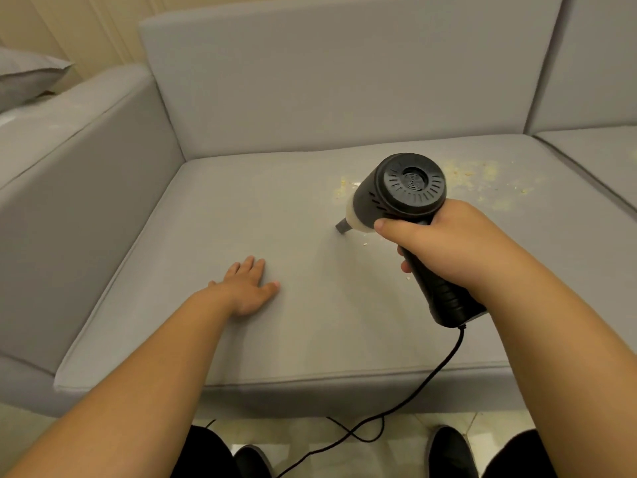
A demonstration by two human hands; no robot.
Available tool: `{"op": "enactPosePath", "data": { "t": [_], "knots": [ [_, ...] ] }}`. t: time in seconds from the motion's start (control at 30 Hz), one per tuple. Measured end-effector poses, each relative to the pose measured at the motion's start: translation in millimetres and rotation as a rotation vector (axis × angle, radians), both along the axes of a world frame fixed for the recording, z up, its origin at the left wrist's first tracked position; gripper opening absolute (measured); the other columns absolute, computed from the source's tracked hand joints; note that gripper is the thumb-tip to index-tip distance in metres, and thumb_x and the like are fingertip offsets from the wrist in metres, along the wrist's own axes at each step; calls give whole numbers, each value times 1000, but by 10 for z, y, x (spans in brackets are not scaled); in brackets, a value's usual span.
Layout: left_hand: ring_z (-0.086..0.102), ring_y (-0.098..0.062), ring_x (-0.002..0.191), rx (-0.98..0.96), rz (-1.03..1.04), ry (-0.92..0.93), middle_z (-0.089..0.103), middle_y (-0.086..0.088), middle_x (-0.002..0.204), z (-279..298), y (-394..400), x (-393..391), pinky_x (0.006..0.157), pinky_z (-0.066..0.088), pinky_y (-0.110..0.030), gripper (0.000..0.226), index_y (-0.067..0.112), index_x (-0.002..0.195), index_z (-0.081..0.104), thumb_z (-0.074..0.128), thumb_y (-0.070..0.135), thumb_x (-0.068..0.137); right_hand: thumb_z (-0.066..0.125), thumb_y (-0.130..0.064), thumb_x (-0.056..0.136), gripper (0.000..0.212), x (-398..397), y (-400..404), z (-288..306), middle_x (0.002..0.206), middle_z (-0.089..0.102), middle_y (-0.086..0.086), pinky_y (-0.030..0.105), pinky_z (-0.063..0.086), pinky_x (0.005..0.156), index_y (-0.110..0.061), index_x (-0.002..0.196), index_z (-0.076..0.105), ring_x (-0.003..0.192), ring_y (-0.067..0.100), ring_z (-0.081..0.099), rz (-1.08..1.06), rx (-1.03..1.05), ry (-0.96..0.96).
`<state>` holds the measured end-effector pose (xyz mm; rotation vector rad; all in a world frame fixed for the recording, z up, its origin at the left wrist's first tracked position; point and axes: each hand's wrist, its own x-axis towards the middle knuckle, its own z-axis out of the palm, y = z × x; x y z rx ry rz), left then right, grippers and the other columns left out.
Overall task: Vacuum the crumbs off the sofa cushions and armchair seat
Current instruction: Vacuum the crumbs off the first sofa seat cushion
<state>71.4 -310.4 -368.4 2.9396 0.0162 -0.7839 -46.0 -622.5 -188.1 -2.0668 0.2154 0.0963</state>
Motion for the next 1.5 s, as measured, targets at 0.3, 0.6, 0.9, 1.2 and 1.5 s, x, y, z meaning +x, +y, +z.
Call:
{"op": "enactPosePath", "data": {
  "t": [0.3, 0.6, 0.9, 1.2, 1.5],
  "knots": [
    [-6, -22, 160, 58, -56, -58, -12, 7, 173, -20, -47, 12, 124, 10, -63, 81, 33, 166, -1, 29, 71, 101, 75, -47, 89, 21, -59, -198, 107, 78, 76, -1, 31, 58, 73, -27, 88, 70, 70, 12, 78, -50, -30, 20],
    [-11, -21, 160, -8, -196, -42, -15, 7, 173, 92, -658, -56, 126, 2, -59, 73, 41, 165, -2, 30, 66, 104, 75, -47, 89, 23, -304, -403, 211, 84, 79, 3, 34, 58, 74, -24, 93, 73, 66, 10, 77, -58, -28, 38],
    [-12, -21, 159, -6, -228, -25, -15, 7, 173, 92, -845, -91, 127, 0, -56, 73, 42, 165, -2, 29, 68, 103, 75, -45, 91, 18, -355, -418, 125, 88, 76, 3, 32, 57, 73, -27, 91, 71, 65, 10, 77, -36, -27, 64],
    [-12, -22, 159, -5, -264, -15, -15, 6, 173, 92, -1113, -107, 126, 0, -58, 72, 47, 163, -1, 29, 70, 102, 75, -43, 90, 16, -303, -333, 37, 79, 75, -2, 34, 61, 79, -28, 88, 71, 70, 14, 78, -81, -28, 5],
    [-13, -24, 159, -26, -323, 35, -15, 7, 173, 204, -1642, -274, 125, 1, -62, 72, 48, 163, 1, 28, 72, 101, 73, -50, 89, 25, -778, -467, 416, 75, 78, -1, 33, 59, 76, -25, 90, 72, 69, 12, 78, -90, -146, 47]
  ]
}}
